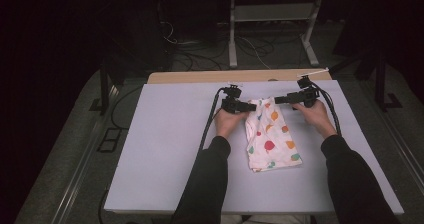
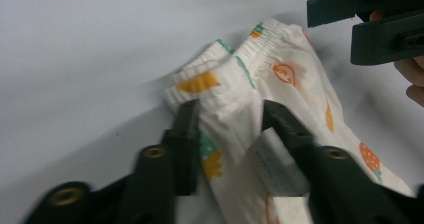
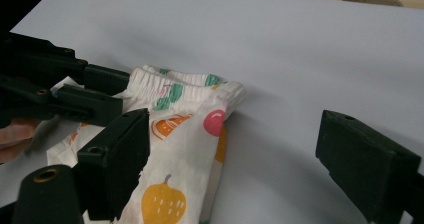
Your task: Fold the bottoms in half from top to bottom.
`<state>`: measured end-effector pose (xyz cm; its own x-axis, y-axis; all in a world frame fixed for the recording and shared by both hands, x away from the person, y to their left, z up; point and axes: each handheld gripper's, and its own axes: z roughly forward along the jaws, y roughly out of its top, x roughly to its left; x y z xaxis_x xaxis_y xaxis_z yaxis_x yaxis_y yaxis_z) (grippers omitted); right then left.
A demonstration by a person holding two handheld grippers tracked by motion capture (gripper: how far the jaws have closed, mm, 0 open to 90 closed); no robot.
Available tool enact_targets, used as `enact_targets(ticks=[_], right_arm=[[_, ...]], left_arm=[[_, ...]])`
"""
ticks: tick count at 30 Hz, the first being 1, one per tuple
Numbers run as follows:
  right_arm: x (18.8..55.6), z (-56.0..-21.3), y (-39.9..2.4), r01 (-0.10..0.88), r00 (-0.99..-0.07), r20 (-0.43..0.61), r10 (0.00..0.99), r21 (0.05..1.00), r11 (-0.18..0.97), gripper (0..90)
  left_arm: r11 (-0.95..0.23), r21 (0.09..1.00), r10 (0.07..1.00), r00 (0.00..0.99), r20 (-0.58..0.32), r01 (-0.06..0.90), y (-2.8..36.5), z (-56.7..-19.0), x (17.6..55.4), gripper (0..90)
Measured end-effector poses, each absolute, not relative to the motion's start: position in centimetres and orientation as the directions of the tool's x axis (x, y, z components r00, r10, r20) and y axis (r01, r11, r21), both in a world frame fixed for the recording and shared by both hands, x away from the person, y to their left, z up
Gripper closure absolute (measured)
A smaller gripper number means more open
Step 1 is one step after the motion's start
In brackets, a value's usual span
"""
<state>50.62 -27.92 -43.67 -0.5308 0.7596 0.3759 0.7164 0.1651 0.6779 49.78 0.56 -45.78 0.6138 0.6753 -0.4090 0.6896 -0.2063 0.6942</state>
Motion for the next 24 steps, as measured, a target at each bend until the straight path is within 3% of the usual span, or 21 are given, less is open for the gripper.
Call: enact_targets(ticks=[4,5,13,24], right_arm=[[50.7,-43.9,-27.8,0.724,-0.529,0.381,0.758,0.669,0.169,14.8],[50.7,-44.0,-27.8,0.725,-0.527,0.384,0.758,0.668,0.166,15.0],[51.1,-44.6,-27.5,0.741,-0.508,0.396,0.765,0.654,0.153,20.7],[51.5,-45.4,-26.3,0.752,-0.492,0.385,0.78,0.64,0.159,39.3]], left_arm=[[-0.211,0.67,0.676,0.601,-0.426,0.712,1.1,-46.0,50.0,84.0],[-0.208,0.662,0.676,0.595,-0.434,0.72,1.3,-46.0,50.0,86.4],[-0.199,0.641,0.693,0.568,-0.443,0.742,2.3,-46.0,50.3,87.4],[-0.225,0.63,0.711,0.567,-0.415,0.743,3.3,-45.9,50.2,87.3]])
